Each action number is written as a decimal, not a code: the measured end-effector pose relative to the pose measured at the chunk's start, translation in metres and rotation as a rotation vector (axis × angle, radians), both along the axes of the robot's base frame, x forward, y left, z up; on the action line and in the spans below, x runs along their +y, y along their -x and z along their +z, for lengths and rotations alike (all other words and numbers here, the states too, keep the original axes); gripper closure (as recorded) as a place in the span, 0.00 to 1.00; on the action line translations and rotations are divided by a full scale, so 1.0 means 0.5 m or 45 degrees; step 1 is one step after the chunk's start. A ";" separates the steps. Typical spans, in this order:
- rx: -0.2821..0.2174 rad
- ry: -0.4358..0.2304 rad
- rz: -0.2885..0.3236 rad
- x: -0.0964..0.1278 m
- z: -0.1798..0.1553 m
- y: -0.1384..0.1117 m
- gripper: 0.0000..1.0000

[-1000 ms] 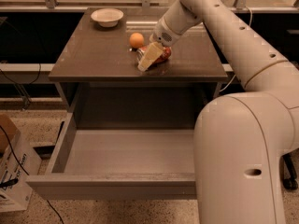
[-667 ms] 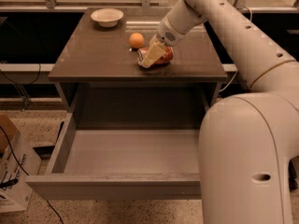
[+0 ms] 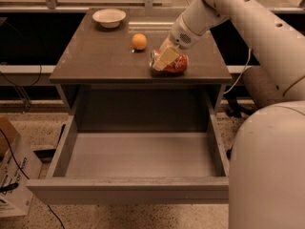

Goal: Place coke can into top drawer

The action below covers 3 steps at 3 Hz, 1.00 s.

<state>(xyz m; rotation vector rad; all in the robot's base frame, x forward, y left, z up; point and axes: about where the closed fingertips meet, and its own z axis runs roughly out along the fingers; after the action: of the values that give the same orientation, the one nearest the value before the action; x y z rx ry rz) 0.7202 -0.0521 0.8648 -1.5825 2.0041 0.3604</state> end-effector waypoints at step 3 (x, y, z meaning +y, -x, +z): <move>0.002 -0.124 -0.121 -0.040 0.087 0.227 1.00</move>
Offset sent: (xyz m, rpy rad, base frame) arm -0.1194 -0.0284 0.0544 0.1198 -0.0308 -0.1149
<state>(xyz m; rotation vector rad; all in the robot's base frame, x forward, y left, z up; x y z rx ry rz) 0.6067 -0.0722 0.9082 -1.4227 2.0230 0.4157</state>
